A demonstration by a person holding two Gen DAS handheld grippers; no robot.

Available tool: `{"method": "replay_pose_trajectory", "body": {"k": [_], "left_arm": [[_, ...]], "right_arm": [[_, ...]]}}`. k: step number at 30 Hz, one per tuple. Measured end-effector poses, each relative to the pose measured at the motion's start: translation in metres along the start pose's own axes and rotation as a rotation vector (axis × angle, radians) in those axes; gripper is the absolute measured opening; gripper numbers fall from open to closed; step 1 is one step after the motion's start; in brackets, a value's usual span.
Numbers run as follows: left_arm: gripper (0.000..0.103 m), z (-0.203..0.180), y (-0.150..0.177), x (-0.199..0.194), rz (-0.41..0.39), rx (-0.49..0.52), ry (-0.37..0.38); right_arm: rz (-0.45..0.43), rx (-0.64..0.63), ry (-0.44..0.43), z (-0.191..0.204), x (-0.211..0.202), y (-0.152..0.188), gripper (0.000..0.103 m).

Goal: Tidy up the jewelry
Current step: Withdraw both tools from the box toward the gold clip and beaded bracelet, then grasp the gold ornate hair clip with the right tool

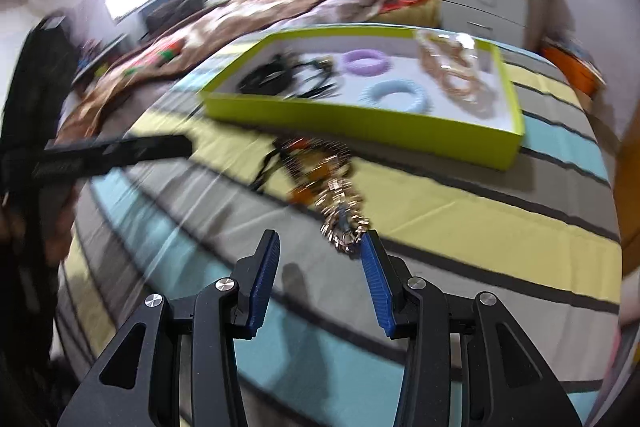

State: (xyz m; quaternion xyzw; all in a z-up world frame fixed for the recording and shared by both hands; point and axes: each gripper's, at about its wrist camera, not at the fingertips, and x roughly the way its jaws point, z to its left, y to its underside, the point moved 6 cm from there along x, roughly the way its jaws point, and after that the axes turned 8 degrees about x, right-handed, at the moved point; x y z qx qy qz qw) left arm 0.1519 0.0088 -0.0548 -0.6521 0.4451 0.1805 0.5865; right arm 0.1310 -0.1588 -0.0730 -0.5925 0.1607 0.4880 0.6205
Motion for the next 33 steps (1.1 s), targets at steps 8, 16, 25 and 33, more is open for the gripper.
{"method": "replay_pose_trajectory", "body": {"k": [8,16,25,33], "left_arm": [[0.055,0.000,0.000,0.004,0.013,-0.002,-0.006],[0.055,-0.006,0.000,0.012,0.035,0.011,-0.011],[0.056,-0.008,-0.002,0.016,0.045,0.007,-0.020],[0.056,-0.015,-0.007,0.023,0.060,0.019,-0.015]], "right_arm": [[-0.063,0.008,0.122,-0.012,0.009,-0.020,0.043],[-0.047,-0.020,0.138,-0.007,0.017,-0.022,0.037],[-0.048,-0.030,0.163,-0.005,0.017,-0.022,0.016],[-0.072,-0.013,0.165,-0.011,0.007,-0.017,0.014]]}}
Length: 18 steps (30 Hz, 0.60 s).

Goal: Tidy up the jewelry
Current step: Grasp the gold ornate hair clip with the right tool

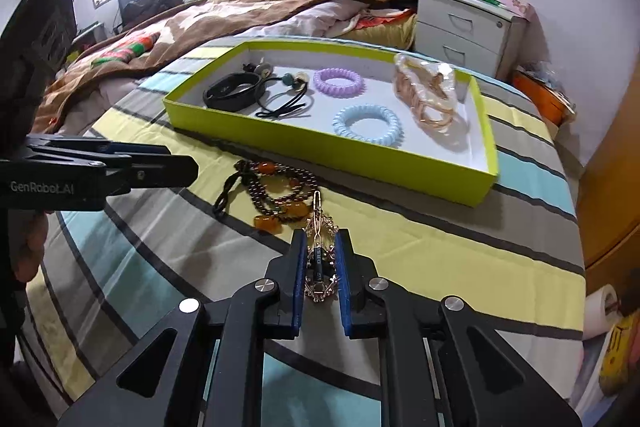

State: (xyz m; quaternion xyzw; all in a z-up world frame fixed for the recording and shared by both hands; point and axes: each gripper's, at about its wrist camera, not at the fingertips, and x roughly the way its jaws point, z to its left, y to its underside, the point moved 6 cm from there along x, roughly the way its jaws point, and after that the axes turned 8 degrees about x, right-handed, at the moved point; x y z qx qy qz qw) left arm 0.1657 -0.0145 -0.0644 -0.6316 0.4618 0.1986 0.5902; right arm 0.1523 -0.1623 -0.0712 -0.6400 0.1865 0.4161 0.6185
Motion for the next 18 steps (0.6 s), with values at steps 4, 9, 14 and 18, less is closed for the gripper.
{"method": "replay_pose_trajectory", "body": {"k": [4,9,14,18], "left_arm": [[0.056,-0.008,-0.004,0.005,0.004,0.020,0.007],[0.056,-0.019,-0.010,0.014,0.020,0.049,0.008],[0.056,-0.027,-0.017,0.027,0.038,0.081,-0.022],[0.056,-0.033,-0.021,0.035,0.041,0.112,-0.053]], "right_arm": [[-0.012,0.013,-0.002,-0.006,-0.007,0.001,0.000],[-0.011,0.018,0.005,-0.011,-0.009,0.004,0.000],[-0.019,0.065,0.003,-0.019,-0.013,0.004,0.000],[0.003,0.135,-0.029,-0.025,-0.013,0.006,0.011]]}}
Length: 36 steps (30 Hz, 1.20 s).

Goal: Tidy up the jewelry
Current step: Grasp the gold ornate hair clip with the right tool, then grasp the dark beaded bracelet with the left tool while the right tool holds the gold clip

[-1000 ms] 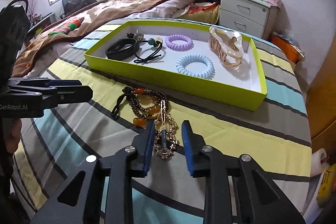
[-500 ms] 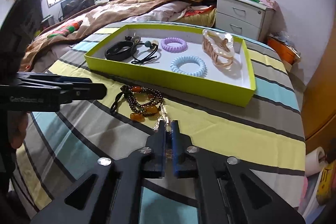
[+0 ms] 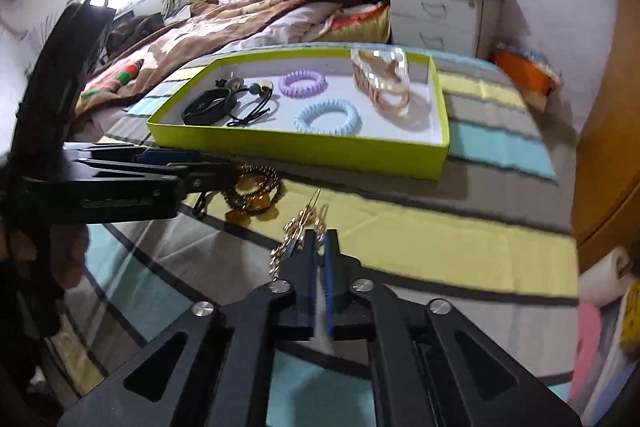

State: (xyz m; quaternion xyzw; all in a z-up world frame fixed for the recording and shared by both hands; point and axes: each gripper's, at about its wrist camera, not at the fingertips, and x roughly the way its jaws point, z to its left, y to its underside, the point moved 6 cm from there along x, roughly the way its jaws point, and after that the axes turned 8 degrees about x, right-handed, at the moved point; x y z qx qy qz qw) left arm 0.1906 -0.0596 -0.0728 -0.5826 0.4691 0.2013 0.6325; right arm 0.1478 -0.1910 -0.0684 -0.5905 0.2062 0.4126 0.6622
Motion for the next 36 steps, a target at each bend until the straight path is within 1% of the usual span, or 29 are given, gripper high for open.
{"method": "replay_pose_trajectory", "body": {"k": [1,2,5,8,9,11,12,13,17,19,22,26,27,31,36], "left_arm": [[0.055,-0.001,-0.001,0.001,-0.001,0.005,-0.012],[0.055,-0.002,-0.002,0.002,-0.001,0.012,-0.023],[0.055,-0.004,-0.004,0.005,0.003,0.029,-0.049],[0.055,-0.009,-0.005,0.007,0.002,0.066,-0.085],[0.052,-0.010,-0.004,0.008,0.002,0.080,-0.097],[0.043,-0.009,-0.004,0.007,-0.001,0.088,-0.107],[0.034,-0.008,-0.005,0.006,-0.003,0.091,-0.109],[0.029,-0.006,-0.005,0.006,-0.003,0.087,-0.108],[0.025,-0.002,-0.005,0.005,-0.004,0.073,-0.094],[0.020,-0.001,-0.004,0.004,-0.008,0.064,-0.081],[0.019,0.002,-0.002,0.001,-0.014,0.040,-0.058],[0.018,0.005,0.000,-0.006,-0.031,0.024,-0.037],[0.018,0.006,0.001,-0.008,-0.036,0.016,-0.026],[0.018,0.010,0.004,-0.017,-0.058,-0.014,0.009],[0.018,0.014,0.008,-0.030,-0.087,-0.036,0.030]], "right_arm": [[-0.001,0.002,-0.009,0.001,-0.001,0.001,0.019],[-0.002,-0.005,-0.012,0.004,-0.001,0.002,0.021],[0.012,-0.020,-0.008,0.009,0.004,0.003,0.023],[0.022,-0.023,0.018,0.010,0.012,0.001,0.029],[0.020,-0.018,0.022,0.011,0.012,-0.001,0.029],[0.017,-0.024,0.032,0.011,0.013,-0.002,0.029],[0.017,-0.026,0.034,0.012,0.014,-0.002,0.029],[0.017,-0.033,0.037,0.013,0.013,-0.002,0.029],[0.032,-0.064,0.056,0.018,0.016,-0.001,0.029],[0.035,-0.057,0.066,0.017,0.017,-0.002,0.028],[0.028,-0.069,0.084,0.018,0.017,-0.001,0.027],[0.023,-0.062,0.078,0.017,0.015,0.001,0.026],[0.018,-0.058,0.075,0.017,0.014,0.001,0.023],[0.005,-0.044,0.072,0.015,0.010,0.001,0.023],[-0.009,-0.040,0.063,0.017,0.007,0.001,0.023]]}}
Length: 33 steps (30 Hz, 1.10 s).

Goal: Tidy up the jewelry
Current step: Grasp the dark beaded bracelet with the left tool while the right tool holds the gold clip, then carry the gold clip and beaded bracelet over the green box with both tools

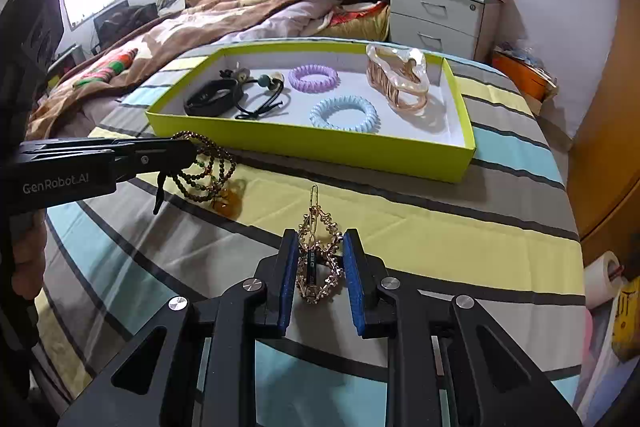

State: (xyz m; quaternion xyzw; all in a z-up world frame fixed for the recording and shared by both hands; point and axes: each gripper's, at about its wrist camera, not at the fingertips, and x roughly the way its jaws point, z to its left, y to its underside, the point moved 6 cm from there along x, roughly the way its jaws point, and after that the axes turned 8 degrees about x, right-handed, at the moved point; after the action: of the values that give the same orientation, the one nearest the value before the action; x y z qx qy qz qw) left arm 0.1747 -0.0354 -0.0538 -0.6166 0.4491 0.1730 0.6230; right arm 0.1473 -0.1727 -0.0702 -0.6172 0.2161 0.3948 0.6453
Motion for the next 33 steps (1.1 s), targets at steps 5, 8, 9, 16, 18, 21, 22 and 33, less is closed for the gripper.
{"method": "replay_pose_trajectory", "body": {"k": [5,8,9,16,18,21,22,33], "left_arm": [[0.018,0.004,-0.001,-0.010,-0.020,-0.017,0.016],[0.018,0.002,-0.003,-0.016,-0.034,-0.007,0.011],[0.018,0.001,-0.004,-0.018,-0.038,-0.005,0.009],[0.018,0.001,-0.010,-0.033,-0.066,0.001,0.005],[0.018,0.001,-0.014,-0.038,-0.075,0.004,0.002],[0.018,0.000,-0.019,-0.045,-0.094,0.011,0.000],[0.018,0.000,-0.021,-0.047,-0.100,0.012,-0.001],[0.018,0.005,-0.051,-0.054,-0.136,0.035,-0.005]], "right_arm": [[-0.025,0.003,-0.005,0.005,-0.009,-0.006,0.023],[-0.038,-0.003,-0.006,0.010,-0.015,-0.009,0.023],[-0.042,-0.004,-0.006,0.011,-0.017,-0.010,0.023],[-0.070,-0.011,-0.007,0.016,-0.029,-0.019,0.023],[-0.081,-0.013,-0.008,0.018,-0.033,-0.023,0.023],[-0.096,-0.018,-0.011,0.019,-0.039,-0.028,0.023],[-0.099,-0.018,-0.011,0.020,-0.040,-0.031,0.023],[-0.129,-0.009,-0.019,0.022,-0.039,-0.058,0.023]]}}
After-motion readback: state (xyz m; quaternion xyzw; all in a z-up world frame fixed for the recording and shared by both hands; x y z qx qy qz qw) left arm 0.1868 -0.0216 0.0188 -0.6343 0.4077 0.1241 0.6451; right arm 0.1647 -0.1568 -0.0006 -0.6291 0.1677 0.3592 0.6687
